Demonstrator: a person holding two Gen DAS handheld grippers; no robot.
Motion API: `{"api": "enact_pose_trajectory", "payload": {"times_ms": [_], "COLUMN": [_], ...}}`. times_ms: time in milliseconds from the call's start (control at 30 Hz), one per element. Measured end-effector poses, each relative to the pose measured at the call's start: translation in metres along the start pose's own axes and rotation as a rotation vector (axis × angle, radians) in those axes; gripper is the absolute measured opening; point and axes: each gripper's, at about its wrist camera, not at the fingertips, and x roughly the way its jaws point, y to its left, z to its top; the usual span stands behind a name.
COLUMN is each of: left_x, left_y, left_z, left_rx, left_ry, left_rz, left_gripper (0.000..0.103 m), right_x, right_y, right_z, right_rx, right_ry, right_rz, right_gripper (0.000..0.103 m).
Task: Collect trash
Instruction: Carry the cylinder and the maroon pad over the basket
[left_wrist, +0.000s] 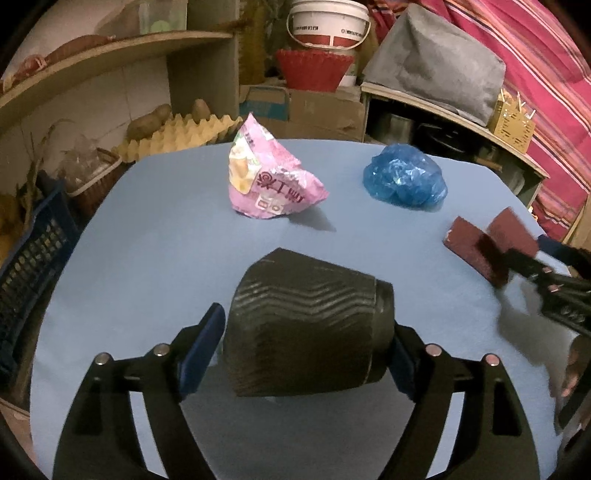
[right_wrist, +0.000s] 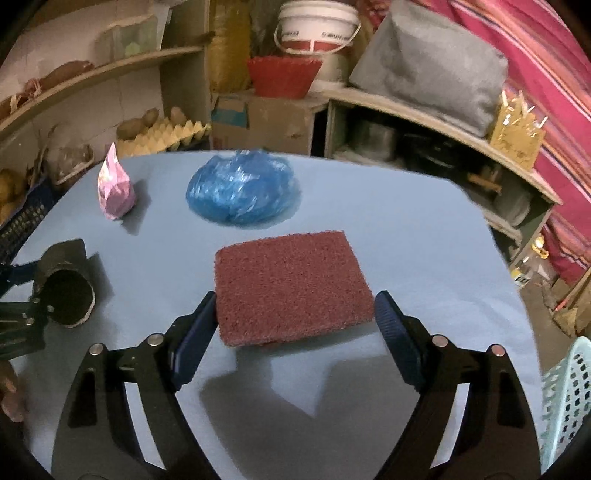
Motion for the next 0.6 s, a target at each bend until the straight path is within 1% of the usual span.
{"api": "enact_pose_trajectory", "payload": {"times_ms": [133, 167, 300, 467, 600], "left_x": [-0.002, -0.003, -0.005, -0.014, -0.036], "left_y": [-0.002, -0.004, -0.012, -0.02, -0.046], "left_z": [0.0, 0.0, -0.001, 0.0, 0.002], "left_rx": [0.011, 0.014, 0.041, 0.025, 0.048], "left_ry": [-0.02, -0.025, -0.039, -0.054, -0.1], "left_rz": [0.001, -0.001, 0.014, 0.009, 0.035], "left_gripper": [0.078, 0.074, 0.074, 0.073, 0.073], "right_x": [-0.017, -0.021, -0.035, -0.053, -0.073], "right_y": [-0.014, -0.02, -0.046, -0.078, -0.098], "right_z": [-0.003, -0.005, -0.013, -0.026, -0.035], "right_rx": [0.017, 0.024, 0.048, 0.097, 0.117], "right_ry": [-0.021, -0.023, -0.019, -0.024, -0.049], "right_rz": [-0.008, -0.012, -0.045, -0.076, -0.1], "right_gripper": [0.083, 0.083, 0.083, 0.083, 0.083]}}
